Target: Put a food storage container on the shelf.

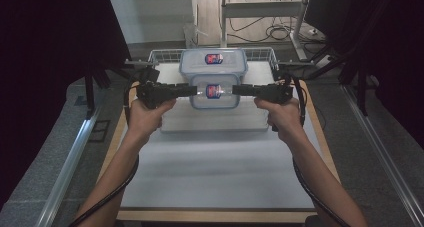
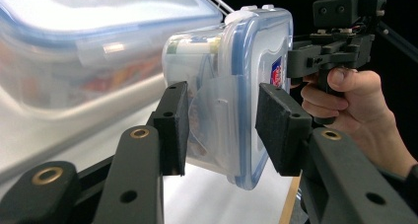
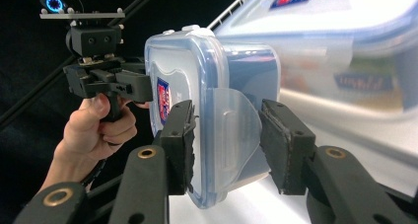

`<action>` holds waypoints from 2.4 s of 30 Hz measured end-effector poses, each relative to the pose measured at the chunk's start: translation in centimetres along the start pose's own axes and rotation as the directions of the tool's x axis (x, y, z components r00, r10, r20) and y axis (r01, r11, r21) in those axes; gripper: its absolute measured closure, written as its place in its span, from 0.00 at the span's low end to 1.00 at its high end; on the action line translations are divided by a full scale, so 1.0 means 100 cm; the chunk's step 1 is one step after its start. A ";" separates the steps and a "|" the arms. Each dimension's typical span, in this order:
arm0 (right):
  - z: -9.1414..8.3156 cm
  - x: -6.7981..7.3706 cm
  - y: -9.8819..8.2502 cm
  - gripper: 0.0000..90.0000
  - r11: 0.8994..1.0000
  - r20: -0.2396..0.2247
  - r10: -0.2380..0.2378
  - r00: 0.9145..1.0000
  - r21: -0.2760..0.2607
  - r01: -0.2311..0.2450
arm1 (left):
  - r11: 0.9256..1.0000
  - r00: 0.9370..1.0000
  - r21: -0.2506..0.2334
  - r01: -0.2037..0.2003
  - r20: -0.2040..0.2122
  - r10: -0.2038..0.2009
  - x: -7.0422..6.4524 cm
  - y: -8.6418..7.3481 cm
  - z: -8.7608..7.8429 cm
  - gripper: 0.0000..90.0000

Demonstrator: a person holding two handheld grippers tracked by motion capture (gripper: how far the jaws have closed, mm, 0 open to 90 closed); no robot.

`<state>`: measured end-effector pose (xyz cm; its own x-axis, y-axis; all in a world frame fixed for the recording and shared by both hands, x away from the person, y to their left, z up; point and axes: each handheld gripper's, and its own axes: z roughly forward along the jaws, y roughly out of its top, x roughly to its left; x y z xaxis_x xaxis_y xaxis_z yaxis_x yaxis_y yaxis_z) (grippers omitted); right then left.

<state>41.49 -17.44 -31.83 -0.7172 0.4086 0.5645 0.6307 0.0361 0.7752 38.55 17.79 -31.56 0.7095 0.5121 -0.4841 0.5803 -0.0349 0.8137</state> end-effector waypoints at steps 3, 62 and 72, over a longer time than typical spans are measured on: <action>0.001 -0.001 0.010 0.64 1.000 0.001 -0.001 1.000 -0.008 0.001 | 1.000 1.000 -0.010 0.005 0.004 -0.005 0.004 0.009 0.000 0.64; 0.013 -0.014 0.076 0.59 0.982 0.223 -0.125 0.967 -0.112 0.153 | 0.987 0.951 -0.058 -0.152 -0.282 0.130 0.009 0.073 0.007 0.52; 0.004 0.002 0.058 0.63 0.955 0.294 -0.273 0.916 -0.031 0.295 | 0.964 0.926 -0.046 -0.262 -0.294 0.237 -0.005 0.040 -0.001 0.56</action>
<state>45.14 -16.79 -27.34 -0.7420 0.6327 0.2217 0.3817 0.1269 0.9155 40.46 17.46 -28.01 0.6770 0.7182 -0.1605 0.3554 -0.1281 0.9259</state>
